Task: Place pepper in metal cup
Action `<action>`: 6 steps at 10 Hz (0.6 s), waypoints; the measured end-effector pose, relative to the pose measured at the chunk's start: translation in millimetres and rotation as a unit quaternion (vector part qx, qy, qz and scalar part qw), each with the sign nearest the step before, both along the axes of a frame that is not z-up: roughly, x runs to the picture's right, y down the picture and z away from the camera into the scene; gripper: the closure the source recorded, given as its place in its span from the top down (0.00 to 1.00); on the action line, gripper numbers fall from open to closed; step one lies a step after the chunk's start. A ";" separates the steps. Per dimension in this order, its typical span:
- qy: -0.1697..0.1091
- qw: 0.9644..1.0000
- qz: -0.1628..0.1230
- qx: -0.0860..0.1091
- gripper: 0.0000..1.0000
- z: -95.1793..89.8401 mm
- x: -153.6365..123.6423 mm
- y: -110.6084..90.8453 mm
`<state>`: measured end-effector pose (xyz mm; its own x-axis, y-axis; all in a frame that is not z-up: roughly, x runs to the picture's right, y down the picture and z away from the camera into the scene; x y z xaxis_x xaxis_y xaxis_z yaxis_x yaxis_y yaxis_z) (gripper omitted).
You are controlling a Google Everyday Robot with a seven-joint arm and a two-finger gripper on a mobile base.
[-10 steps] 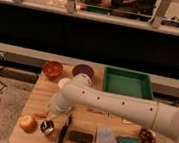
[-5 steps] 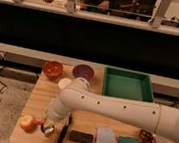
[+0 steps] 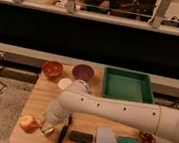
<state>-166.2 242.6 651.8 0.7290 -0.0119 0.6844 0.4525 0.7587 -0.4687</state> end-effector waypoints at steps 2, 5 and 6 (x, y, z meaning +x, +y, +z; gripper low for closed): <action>0.000 1.000 0.000 0.000 0.04 0.1 0.2 -0.1; 0.001 1.000 0.001 -0.001 0.04 0.9 0.5 0.1; -0.001 1.000 -0.001 -0.005 0.04 2.1 -2.1 4.7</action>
